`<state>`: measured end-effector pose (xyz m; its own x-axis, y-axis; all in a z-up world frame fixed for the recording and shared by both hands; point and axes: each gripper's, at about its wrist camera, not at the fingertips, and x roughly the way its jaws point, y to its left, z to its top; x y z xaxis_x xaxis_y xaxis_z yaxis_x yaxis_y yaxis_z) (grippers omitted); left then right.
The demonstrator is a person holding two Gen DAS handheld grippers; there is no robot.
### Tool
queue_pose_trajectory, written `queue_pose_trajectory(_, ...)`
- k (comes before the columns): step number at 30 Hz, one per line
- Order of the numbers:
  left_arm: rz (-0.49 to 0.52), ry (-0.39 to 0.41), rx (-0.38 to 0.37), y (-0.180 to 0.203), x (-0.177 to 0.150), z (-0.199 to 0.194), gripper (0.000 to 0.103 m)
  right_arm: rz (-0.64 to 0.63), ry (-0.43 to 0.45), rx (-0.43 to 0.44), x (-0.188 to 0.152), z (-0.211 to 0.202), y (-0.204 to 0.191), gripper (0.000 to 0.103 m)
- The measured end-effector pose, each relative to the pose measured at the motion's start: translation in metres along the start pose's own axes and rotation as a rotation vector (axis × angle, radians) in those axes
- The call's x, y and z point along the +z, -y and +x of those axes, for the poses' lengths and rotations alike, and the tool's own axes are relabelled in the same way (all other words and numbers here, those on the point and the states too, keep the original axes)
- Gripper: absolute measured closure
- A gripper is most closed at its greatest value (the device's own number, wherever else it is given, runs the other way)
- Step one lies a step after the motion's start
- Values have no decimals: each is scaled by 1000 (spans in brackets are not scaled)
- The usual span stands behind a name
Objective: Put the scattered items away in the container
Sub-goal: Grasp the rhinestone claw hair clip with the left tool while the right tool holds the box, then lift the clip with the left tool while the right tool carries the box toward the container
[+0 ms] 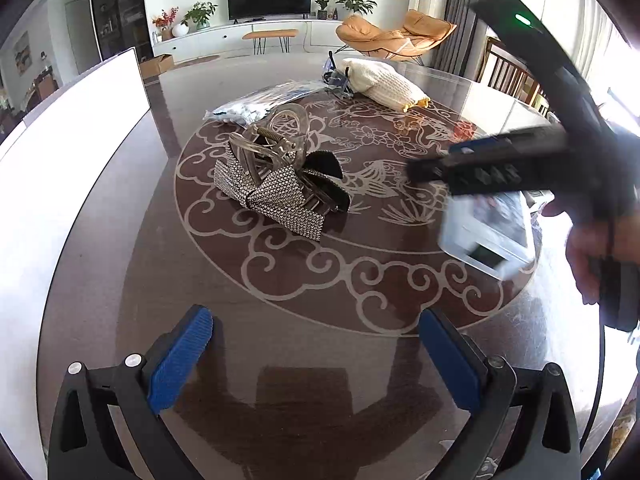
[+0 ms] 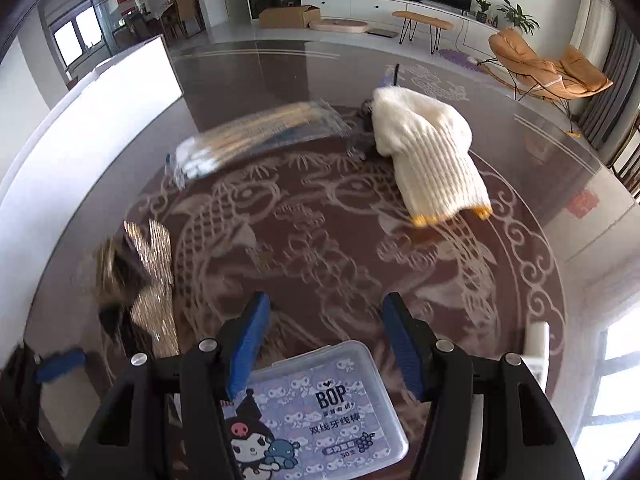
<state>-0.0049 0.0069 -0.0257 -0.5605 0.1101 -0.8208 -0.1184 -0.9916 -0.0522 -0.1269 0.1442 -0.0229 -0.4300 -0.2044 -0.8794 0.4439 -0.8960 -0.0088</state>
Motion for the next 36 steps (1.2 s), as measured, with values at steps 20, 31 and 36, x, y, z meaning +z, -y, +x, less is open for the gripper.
queue_pose_trajectory(20, -234, -13, 63, -9, 81, 47, 0, 23, 520, -176, -191, -156, -71, 43)
queue_pose_trajectory(31, 7, 14, -39, -34, 28, 3, 49, 138, 454, -80, -217, -138, -55, 43)
queue_pose_trajectory(36, 105, 16, -33, -23, -6, -20, 49, 340, 414, 12, -198, -133, -16, 43)
